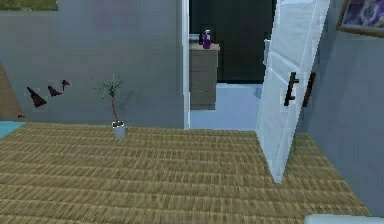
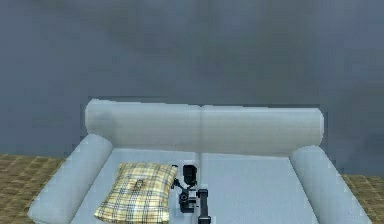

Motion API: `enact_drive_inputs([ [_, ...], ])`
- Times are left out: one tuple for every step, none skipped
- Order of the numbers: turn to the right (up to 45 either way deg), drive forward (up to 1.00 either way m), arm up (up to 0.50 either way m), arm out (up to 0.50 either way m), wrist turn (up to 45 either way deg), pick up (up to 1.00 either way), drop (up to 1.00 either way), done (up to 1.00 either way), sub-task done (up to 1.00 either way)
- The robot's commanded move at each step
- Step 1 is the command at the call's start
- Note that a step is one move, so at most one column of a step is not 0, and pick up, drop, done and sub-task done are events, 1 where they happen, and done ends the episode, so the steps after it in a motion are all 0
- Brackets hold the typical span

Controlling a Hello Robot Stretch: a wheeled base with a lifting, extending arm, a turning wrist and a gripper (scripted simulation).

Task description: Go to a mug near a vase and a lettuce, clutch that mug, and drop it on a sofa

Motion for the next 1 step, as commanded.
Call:
enact_drive_inputs([
  [0.0,0.0,0.0,0.0,0.0,0.0,0.0,1.0,0.0],
])
